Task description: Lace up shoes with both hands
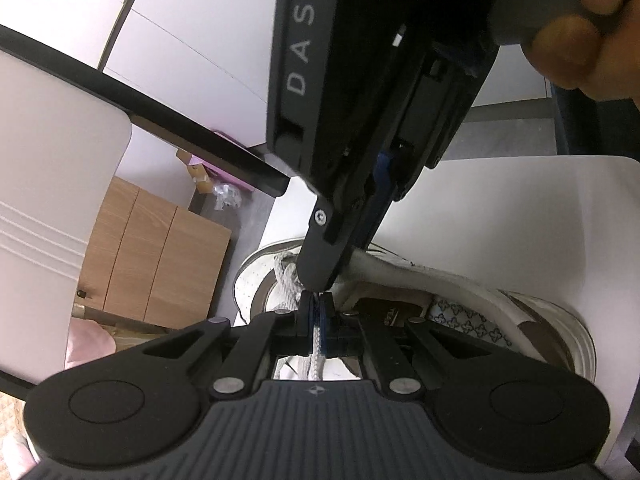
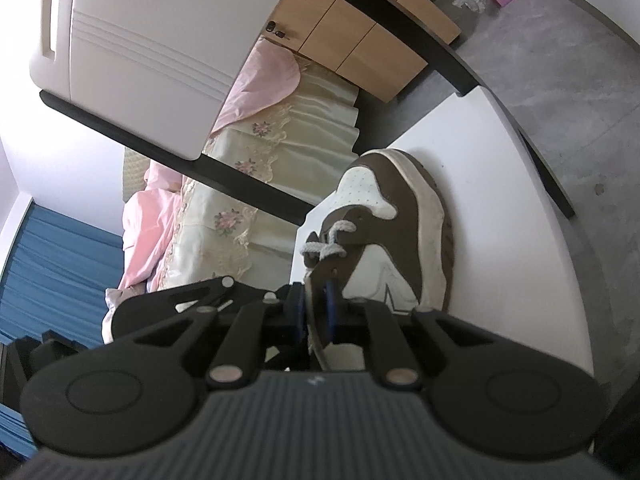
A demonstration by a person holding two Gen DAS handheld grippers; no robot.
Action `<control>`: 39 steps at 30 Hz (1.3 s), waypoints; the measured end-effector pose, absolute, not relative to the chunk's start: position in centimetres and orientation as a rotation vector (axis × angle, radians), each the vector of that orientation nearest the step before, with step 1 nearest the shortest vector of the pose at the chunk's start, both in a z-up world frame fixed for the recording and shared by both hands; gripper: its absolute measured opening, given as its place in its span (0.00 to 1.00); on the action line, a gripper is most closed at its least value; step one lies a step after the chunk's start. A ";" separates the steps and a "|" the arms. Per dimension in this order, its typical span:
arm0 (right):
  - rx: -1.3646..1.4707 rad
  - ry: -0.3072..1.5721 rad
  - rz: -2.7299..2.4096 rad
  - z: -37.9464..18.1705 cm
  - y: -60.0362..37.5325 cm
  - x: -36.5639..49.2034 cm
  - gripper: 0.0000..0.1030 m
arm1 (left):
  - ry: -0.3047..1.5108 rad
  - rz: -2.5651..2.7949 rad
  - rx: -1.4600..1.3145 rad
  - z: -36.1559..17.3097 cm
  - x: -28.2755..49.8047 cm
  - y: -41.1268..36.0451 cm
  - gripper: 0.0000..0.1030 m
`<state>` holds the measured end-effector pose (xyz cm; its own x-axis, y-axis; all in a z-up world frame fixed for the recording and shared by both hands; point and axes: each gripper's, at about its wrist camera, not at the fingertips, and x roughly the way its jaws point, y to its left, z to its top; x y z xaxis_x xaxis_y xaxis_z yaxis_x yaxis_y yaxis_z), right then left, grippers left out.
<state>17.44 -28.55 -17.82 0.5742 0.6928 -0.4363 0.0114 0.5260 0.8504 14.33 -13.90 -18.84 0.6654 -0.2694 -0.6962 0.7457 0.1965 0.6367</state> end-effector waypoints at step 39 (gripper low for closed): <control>1.130 0.826 0.279 -19.5 -29.2 18.2 0.02 | 0.477 -0.674 1.010 -17.5 14.7 -13.1 0.18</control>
